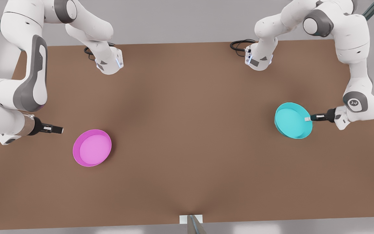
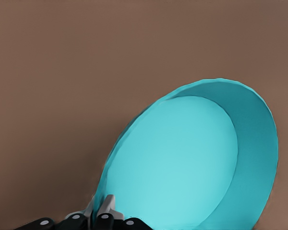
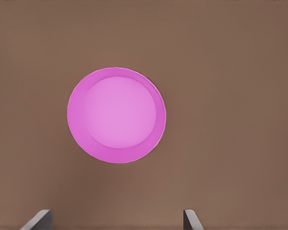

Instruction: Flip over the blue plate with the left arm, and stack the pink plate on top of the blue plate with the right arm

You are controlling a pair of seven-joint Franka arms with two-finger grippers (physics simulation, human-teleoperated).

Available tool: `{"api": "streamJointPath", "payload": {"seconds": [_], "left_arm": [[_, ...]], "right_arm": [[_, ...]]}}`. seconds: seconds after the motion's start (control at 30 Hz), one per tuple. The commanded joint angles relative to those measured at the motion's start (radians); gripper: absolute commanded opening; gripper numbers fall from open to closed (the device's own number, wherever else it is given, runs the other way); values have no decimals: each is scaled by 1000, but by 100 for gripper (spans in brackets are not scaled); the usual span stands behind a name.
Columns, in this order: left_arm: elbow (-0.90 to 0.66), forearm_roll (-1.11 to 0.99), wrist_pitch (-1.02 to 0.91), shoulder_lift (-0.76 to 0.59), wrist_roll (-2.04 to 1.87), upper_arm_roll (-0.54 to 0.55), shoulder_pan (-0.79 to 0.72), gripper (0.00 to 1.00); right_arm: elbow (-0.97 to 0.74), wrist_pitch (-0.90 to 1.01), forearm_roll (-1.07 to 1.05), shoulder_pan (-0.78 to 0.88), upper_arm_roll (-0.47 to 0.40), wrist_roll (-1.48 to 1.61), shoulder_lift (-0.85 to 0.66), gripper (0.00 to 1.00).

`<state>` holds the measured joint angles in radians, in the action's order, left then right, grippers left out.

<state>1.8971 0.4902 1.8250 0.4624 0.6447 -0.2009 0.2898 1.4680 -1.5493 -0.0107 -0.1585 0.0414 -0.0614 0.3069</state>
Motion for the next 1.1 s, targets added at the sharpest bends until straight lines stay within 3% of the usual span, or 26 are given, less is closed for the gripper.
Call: {"api": "streamJointPath", "payload": {"seconds": [0.0, 0.2, 0.33, 0.53, 0.63, 0.8, 0.87, 0.93, 1.0, 1.07], "left_arm": [[0, 51, -6, -8, -29, 15, 2, 21], [3, 7, 91, -45, -451, 320, 0, 21], [-23, -21, 117, -64, -615, 422, 0, 21], [-110, -271, 91, -177, -1053, 652, 0, 21], [-248, -449, -96, -197, -1192, 749, 0, 21], [-323, -749, -260, -234, -1349, 943, 0, 21], [-322, -877, -316, -231, -1419, 1043, 0, 21], [-317, -999, -360, -228, -1464, 1138, 0, 21], [-314, -1078, -424, -226, -1522, 1221, -6, 21], [-313, -1188, -495, -220, -1544, 1223, -86, 21]], "right_arm": [[0, 0, 0, -1, 0, 0, 0, 100], [2, 14, 0, -7, 0, 6, 0, 100], [-6, 14, 0, -9, -2, 5, 1, 100], [-5, 14, -2, -9, -2, 6, 12, 100], [-6, 14, -3, -18, -2, 9, 12, 100], [72, -6, -72, -99, -3, 150, -22, 100], [181, -169, -75, -173, -3, 337, -15, 100], [193, -311, -74, -223, -3, 511, 27, 100], [152, -324, -77, -222, -3, 502, 104, 100], [149, -340, -169, -217, -3, 499, 182, 100]]}}
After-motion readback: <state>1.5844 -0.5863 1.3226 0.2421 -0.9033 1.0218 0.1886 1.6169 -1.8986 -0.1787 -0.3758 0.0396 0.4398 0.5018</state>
